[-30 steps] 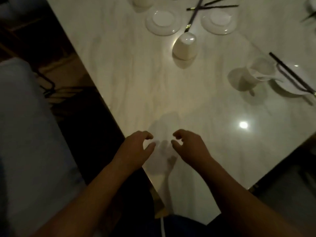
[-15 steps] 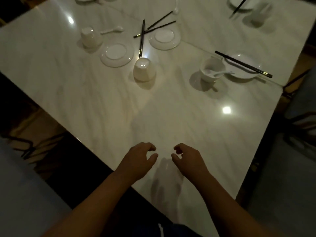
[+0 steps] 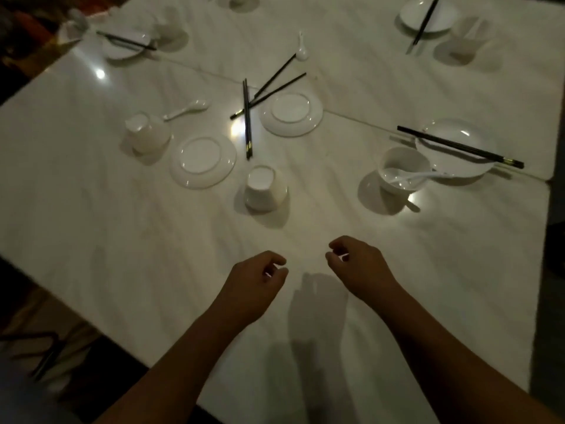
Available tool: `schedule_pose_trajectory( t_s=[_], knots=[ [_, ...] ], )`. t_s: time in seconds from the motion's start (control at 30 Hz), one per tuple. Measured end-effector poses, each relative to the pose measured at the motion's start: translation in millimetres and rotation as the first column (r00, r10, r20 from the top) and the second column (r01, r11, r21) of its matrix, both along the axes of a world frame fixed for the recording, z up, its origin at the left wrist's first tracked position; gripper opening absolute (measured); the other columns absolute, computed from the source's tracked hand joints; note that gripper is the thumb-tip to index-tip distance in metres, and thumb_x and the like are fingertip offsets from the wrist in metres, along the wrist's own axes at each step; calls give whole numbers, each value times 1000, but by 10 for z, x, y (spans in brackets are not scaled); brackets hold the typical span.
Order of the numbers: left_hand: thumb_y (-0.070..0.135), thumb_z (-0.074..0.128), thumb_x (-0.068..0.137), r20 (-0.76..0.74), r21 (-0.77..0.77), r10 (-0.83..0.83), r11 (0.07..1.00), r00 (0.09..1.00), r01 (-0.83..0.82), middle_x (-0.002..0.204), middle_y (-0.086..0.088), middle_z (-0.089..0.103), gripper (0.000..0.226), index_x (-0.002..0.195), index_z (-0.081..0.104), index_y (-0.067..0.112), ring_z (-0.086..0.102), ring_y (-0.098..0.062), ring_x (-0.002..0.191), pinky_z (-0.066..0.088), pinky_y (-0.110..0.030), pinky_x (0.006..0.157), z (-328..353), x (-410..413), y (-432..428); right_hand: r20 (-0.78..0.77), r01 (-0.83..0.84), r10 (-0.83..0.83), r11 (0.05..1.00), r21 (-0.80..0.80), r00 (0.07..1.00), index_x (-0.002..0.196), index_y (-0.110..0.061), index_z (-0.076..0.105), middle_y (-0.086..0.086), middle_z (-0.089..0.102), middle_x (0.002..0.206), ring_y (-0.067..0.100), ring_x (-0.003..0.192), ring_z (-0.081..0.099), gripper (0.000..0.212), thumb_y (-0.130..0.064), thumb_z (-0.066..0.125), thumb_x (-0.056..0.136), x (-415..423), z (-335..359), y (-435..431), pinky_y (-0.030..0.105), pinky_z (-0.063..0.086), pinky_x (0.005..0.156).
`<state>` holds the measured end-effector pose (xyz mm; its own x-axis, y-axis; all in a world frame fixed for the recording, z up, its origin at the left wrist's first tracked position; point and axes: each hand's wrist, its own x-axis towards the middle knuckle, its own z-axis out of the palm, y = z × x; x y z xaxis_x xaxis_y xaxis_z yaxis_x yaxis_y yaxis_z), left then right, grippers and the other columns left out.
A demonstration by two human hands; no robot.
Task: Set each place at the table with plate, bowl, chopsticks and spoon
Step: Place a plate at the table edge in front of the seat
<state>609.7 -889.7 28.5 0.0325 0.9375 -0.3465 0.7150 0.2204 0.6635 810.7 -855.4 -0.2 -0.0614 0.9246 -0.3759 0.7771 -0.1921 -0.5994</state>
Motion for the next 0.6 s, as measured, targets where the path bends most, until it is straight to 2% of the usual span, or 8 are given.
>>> schedule_pose_trajectory(
  t_s=[0.07,0.27,0.4,0.53,0.6],
  knots=[
    [30,59,89,26,14,-41,999,999,40,79,11,62,15,102,65,26,57,-2,67,43,-10,63,75,-149,481,12,15,-15,1000,16,1000,116,-18,63,0,68,110,16,96,62,31,-33,58,90,-158,-1,382,23,42,81],
    [27,59,90,2,85,-216,973,976,215,87,9,63,14,102,65,25,57,-1,73,45,-17,67,158,-575,1907,38,110,-111,993,32,993,124,-15,58,4,64,121,21,108,59,37,-32,55,92,-561,-79,1669,25,39,85],
    [27,58,90,-7,115,-208,971,978,208,87,3,63,19,105,66,19,61,-17,80,46,-26,76,-40,-630,2961,27,183,-183,983,21,983,140,-12,40,10,54,136,26,122,52,53,-32,53,93,-742,-184,2449,31,39,98],
    [30,56,91,-39,74,-215,973,976,218,121,-8,59,35,123,55,15,56,-19,107,37,-22,82,-406,-477,3746,61,226,-232,971,82,971,139,-8,38,18,45,140,33,129,44,54,-29,52,91,-852,-453,3078,33,37,99],
    [32,57,90,-23,2,-179,984,984,179,134,-13,49,47,132,45,15,52,-24,116,37,-25,83,-577,-381,4012,86,217,-223,973,73,971,147,-11,25,17,24,154,33,141,27,64,-32,50,92,-921,-552,3313,39,29,111]
  ],
)
